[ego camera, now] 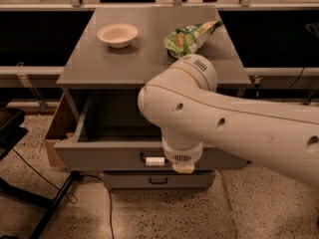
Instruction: Open top drawer
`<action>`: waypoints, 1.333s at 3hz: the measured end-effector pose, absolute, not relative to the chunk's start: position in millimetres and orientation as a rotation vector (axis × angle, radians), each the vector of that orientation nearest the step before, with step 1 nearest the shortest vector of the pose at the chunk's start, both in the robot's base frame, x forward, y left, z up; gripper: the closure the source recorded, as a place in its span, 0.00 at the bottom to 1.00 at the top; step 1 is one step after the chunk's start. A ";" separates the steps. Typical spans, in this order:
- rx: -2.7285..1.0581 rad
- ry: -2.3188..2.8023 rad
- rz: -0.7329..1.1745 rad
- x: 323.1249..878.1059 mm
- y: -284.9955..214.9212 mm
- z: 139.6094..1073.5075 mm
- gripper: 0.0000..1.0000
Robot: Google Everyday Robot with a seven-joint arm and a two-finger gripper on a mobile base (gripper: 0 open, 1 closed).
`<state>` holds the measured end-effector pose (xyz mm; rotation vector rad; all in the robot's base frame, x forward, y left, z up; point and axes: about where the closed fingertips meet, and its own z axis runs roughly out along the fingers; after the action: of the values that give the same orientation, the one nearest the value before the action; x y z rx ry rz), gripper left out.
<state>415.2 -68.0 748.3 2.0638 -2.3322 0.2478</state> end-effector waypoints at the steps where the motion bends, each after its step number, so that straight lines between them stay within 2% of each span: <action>1: 2.133 -2.362 0.290 458.9 -70.3 751.5 1.00; 4: 2.234 -2.367 0.284 589.2 -74.0 712.6 1.00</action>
Offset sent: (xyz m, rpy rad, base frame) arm 0.1485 -0.0054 -0.0250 0.1231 -0.1605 0.0783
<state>589.2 -74.0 712.6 2.2339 -2.3674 0.2840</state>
